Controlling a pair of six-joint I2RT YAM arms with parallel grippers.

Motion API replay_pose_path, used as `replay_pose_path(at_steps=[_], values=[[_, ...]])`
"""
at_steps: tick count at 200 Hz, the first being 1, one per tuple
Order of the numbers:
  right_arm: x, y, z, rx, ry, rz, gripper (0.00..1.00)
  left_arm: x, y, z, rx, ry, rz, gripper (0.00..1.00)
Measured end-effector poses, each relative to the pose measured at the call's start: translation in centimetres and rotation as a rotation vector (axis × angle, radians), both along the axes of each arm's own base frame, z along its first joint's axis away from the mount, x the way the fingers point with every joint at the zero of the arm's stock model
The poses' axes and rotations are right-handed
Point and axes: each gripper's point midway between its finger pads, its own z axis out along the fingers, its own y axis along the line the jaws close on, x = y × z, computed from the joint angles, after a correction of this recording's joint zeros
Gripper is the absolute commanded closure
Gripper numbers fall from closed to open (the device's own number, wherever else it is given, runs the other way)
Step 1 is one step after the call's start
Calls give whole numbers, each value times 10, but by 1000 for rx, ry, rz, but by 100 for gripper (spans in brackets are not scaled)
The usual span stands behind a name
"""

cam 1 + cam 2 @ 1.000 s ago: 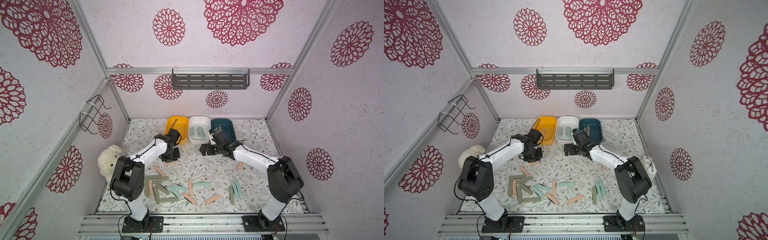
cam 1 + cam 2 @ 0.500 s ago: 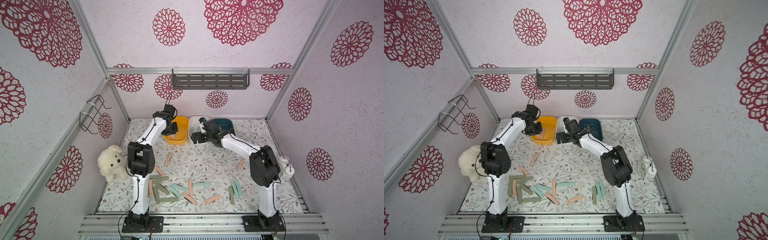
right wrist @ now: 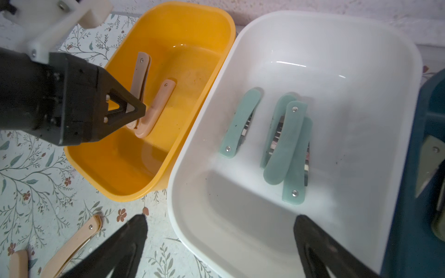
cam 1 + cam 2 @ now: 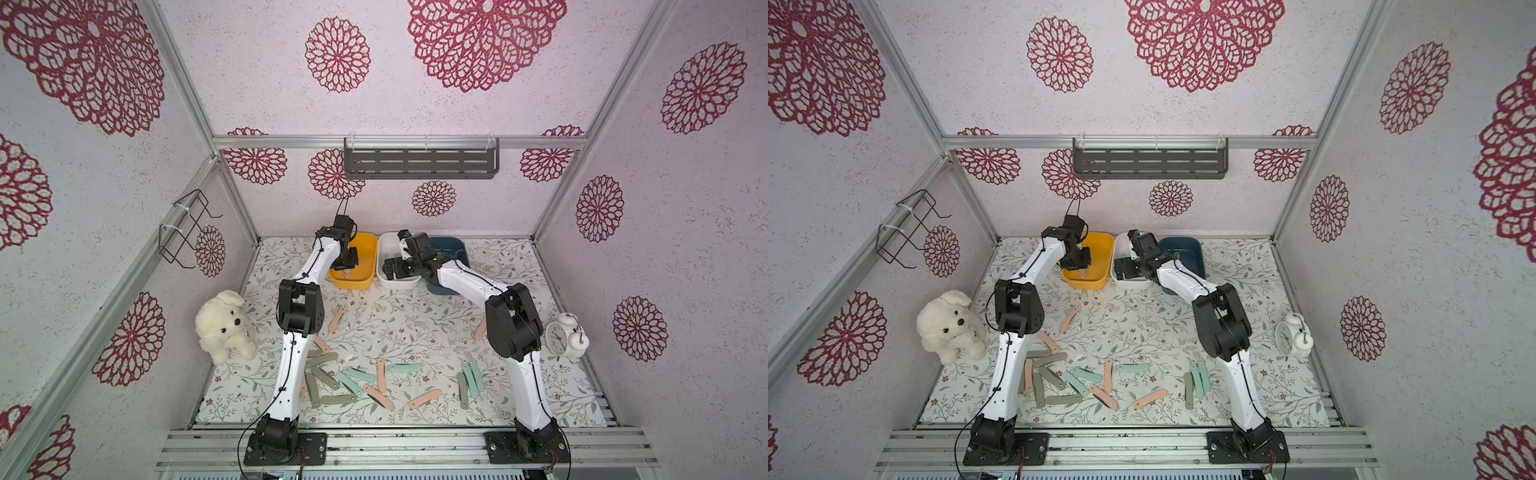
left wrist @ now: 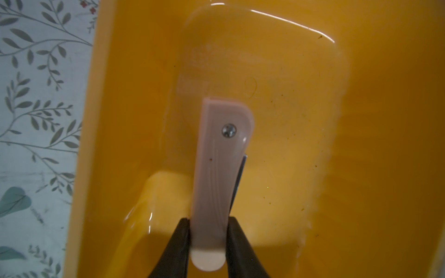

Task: Place the fruit knives into the storage box by color
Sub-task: Place the fruit knife in the storage box, then pick up the fruit knife from the center of the board.

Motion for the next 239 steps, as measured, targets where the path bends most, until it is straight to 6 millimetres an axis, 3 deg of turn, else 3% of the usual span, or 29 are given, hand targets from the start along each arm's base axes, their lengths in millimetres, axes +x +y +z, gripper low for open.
replay_pose_path(at_steps=[39,64,100,119,132,152,179,204,239], values=[[-5,-2,-8,-9,20,4,1,7,-3,12,-9,-36,-14,31],[-17,-3,-10,-20,27,11,1,-2,-3,23,-26,-31,-3,22],[-53,-14,0,-37,4,13,1,-56,1,68,-83,-12,25,15],[-85,-16,8,-40,-28,29,1,-90,3,96,-115,-32,29,12],[-108,-17,9,-41,-44,42,1,-112,5,104,-127,-25,30,10],[-142,-20,2,-54,-49,61,1,-144,9,93,-132,25,28,8],[-176,-22,-20,-78,-19,76,1,-185,17,46,-100,171,32,9],[-187,-23,-33,-92,8,76,1,-209,25,14,-54,286,35,12],[-186,-19,-30,-72,-3,72,1,-213,29,0,-28,316,34,30]])
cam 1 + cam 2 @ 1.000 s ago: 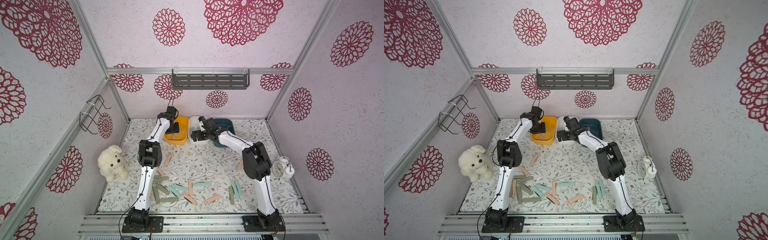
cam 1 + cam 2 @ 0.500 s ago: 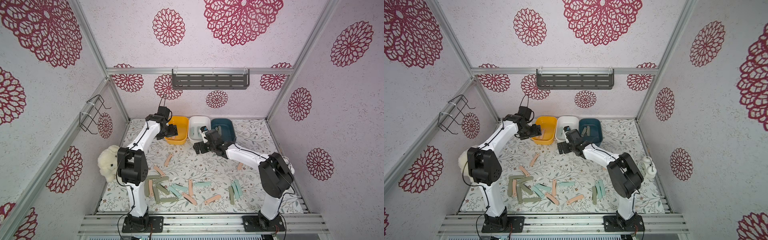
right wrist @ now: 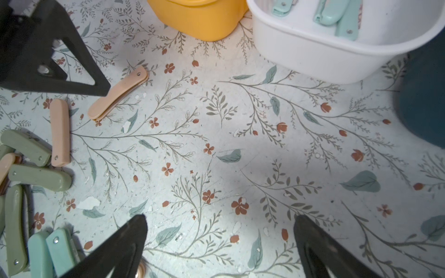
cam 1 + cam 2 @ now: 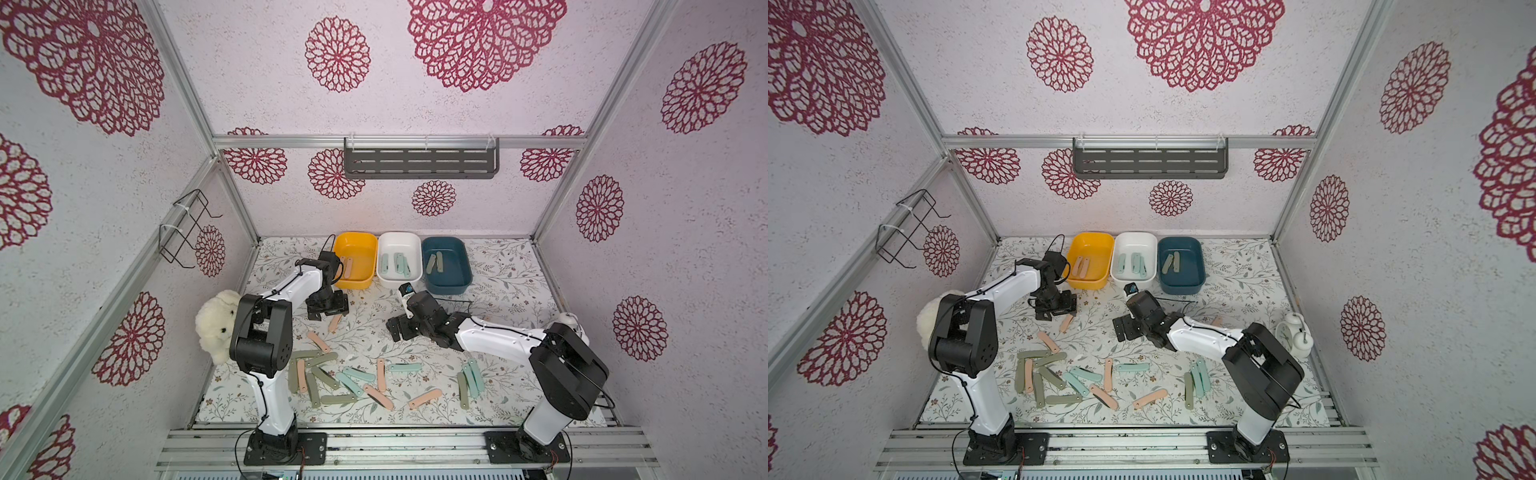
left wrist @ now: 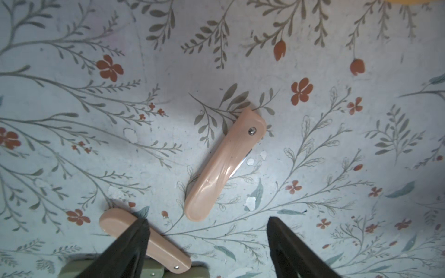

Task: Place the fruit knives into the storage box by color
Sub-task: Pick up the fruit knife from the center of the board, then place the fruit knife in the storage box.

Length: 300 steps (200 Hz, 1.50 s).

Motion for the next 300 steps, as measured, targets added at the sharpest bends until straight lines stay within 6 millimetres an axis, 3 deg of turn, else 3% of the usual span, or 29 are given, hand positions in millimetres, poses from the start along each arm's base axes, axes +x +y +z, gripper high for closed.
replay_pose_path(at_steps=[24,51,62,114,160,231,264,300], values=[[1,1,-2,3,2,-3,1,1,0,-13,5,23,-1,38],[1,1,-3,3,2,-3,1,-3,0,-39,15,83,-4,39],[1,2,-3,4,1,-3,1,1,-1,-38,11,73,-1,40],[2,3,-12,-7,14,-1,1,0,-6,-38,11,74,-8,66],[4,3,-10,-4,11,-4,1,-4,-14,-39,20,76,-27,80],[6,2,-9,-2,9,-8,1,-9,-13,-37,19,76,-19,87],[21,11,13,30,-24,-10,1,-5,-17,-10,14,39,-23,87],[58,23,44,94,-80,-28,1,43,-28,53,-8,-131,-33,86]])
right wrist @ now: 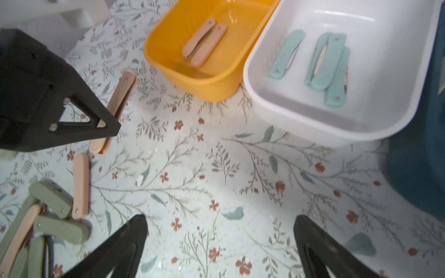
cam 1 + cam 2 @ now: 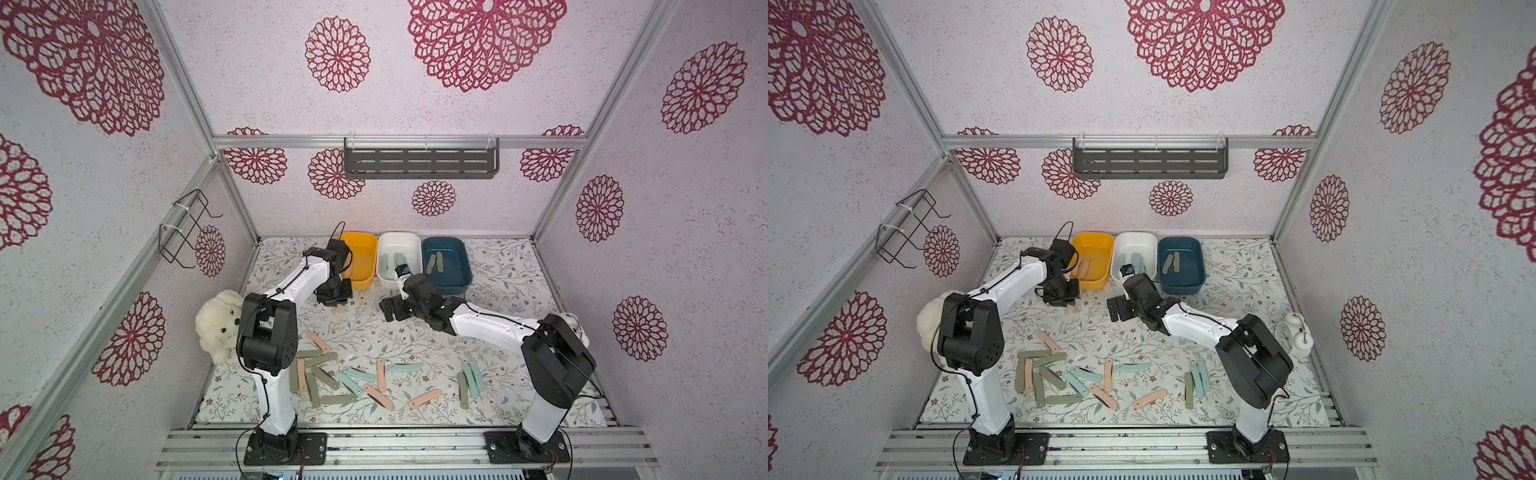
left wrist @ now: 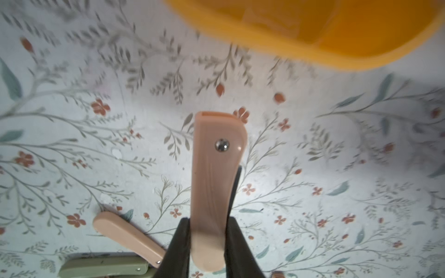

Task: Place the fruit knives into the storage box by color
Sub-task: Place the fruit knife in the storage box, then pick up the fruit knife from the center of the board.

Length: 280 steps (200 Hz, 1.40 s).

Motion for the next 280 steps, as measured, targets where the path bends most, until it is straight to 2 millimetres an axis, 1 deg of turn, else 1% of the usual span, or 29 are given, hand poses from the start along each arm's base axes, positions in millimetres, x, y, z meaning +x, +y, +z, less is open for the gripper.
replay_pose_path(at_steps=[10,22,30,43,56,67,82,102,113,128,140,162,171,190,205,224,237,252,257,263,280], values=[[12,2,5,13,-11,-9,1,14,-3,17,-3,-41,-7,87],[25,3,8,22,-18,-18,1,37,-6,33,-3,-94,-14,87],[33,3,8,26,-17,-23,1,52,-7,39,-1,-121,-19,87],[44,3,5,30,-12,-30,1,76,-11,42,3,-148,-26,87],[51,1,1,30,-2,-35,1,99,-14,36,7,-164,-34,86],[55,-1,-4,28,12,-38,1,116,-14,25,14,-165,-38,86],[60,-5,-10,23,31,-44,1,131,-13,7,21,-155,-40,85],[64,-10,-16,20,51,-48,1,143,-8,-19,36,-131,-40,82],[65,-13,-18,17,59,-50,1,146,-6,-32,43,-118,-43,79],[66,-15,-19,20,64,-51,1,148,-3,-44,49,-106,-46,77],[66,-15,-19,23,67,-48,1,150,-2,-47,51,-108,-47,74],[65,-15,-19,23,69,-46,1,157,0,-46,50,-135,-47,68],[65,-15,-19,23,70,-46,1,160,-1,-44,48,-148,-48,61],[65,-16,-20,22,74,-45,1,164,-2,-39,44,-169,-48,42],[65,-16,-20,22,75,-44,1,167,-3,-36,41,-187,-47,30],[64,-16,-21,19,79,-44,1,167,-3,-33,36,-189,-38,17],[63,-17,-23,12,86,-43,1,162,-3,-26,32,-187,-28,9],[60,-18,-25,1,92,-40,1,150,-1,-11,26,-187,-8,3],[59,-18,-25,-4,92,-39,1,145,-1,-3,21,-193,-1,0],[56,-19,-25,-8,92,-36,1,138,-1,7,15,-199,7,3],[44,-24,-24,-24,98,-33,1,116,-1,39,-3,-226,27,3]])
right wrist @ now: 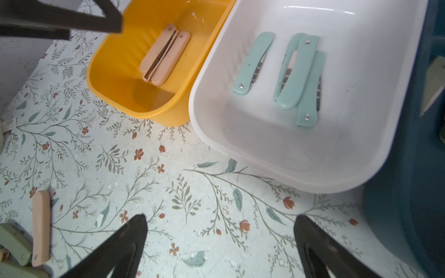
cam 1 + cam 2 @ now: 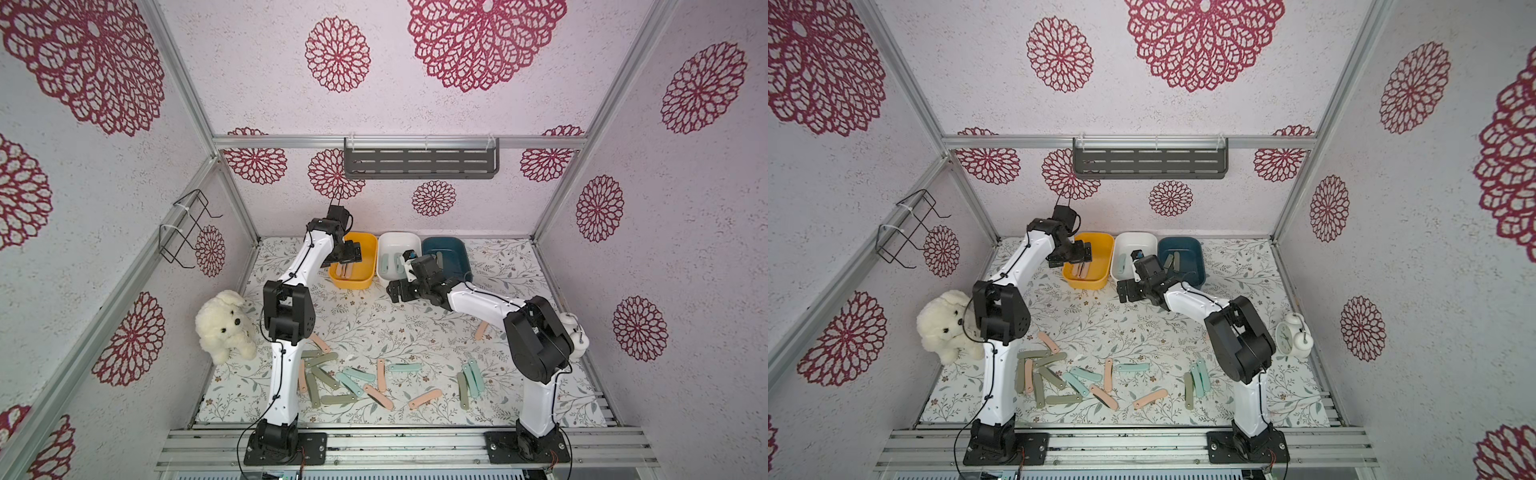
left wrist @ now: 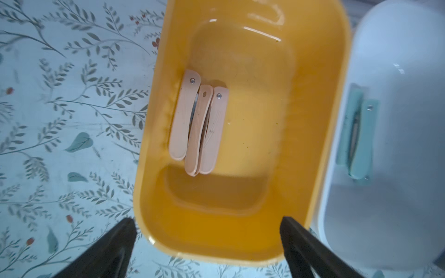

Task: Place the fruit knives into the storage box by color
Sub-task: Pick up the fruit knife from the center of the board.

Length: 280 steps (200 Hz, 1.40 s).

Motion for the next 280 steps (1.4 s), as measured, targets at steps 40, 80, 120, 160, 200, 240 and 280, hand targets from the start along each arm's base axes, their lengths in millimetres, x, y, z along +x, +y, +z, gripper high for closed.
replay_pose_path(at_steps=[40,80,120,160,200,240,280], values=[[-40,-17,10,-41,-6,1,1,-62,-12,50,-49,-49,2,3],[-83,-26,10,-91,-11,25,1,-123,-30,27,-53,36,-19,3],[-138,-29,-9,-160,8,77,1,-182,-36,-1,-46,118,-35,3],[-193,-35,-35,-213,35,126,1,-224,-40,-11,-58,132,-54,3],[-217,-51,-57,-245,68,101,1,-255,-56,-35,-45,197,-101,1],[-223,-67,-55,-224,55,65,1,-284,-86,-40,-37,242,-190,16],[-223,-78,-54,-207,42,42,1,-298,-101,-44,-8,286,-219,25]])
